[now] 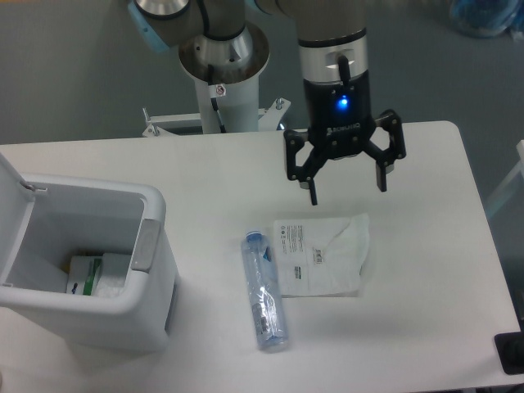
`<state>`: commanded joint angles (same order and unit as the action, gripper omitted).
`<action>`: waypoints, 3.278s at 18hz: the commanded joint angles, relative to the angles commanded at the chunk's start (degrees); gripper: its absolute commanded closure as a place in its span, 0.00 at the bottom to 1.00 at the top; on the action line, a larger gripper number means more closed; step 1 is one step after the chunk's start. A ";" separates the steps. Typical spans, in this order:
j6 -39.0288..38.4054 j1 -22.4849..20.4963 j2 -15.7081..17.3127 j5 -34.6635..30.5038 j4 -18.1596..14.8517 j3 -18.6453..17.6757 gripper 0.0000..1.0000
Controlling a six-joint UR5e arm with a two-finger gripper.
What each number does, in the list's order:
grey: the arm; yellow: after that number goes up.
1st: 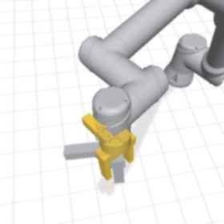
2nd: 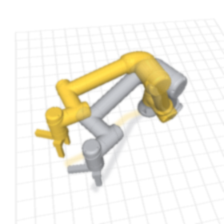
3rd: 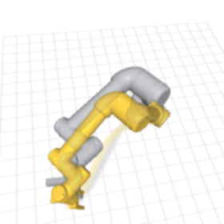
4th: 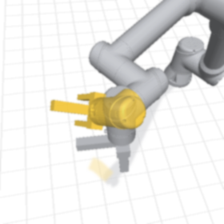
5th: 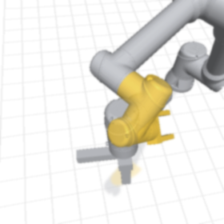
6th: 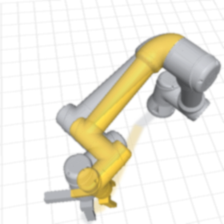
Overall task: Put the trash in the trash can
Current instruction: 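Move the open gripper down toward the white printed plastic bag, then lower the gripper onto the white plastic bag and close on it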
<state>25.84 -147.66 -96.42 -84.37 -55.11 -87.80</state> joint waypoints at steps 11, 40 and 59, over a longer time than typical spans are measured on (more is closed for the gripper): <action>1.32 0.00 -4.56 -1.32 5.34 -5.09 0.00; 23.28 -4.83 -18.19 -1.85 9.40 -13.54 0.00; 32.61 -5.10 -21.88 -1.32 9.93 -11.51 0.00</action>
<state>58.44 -152.75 -118.30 -85.69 -45.18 -99.31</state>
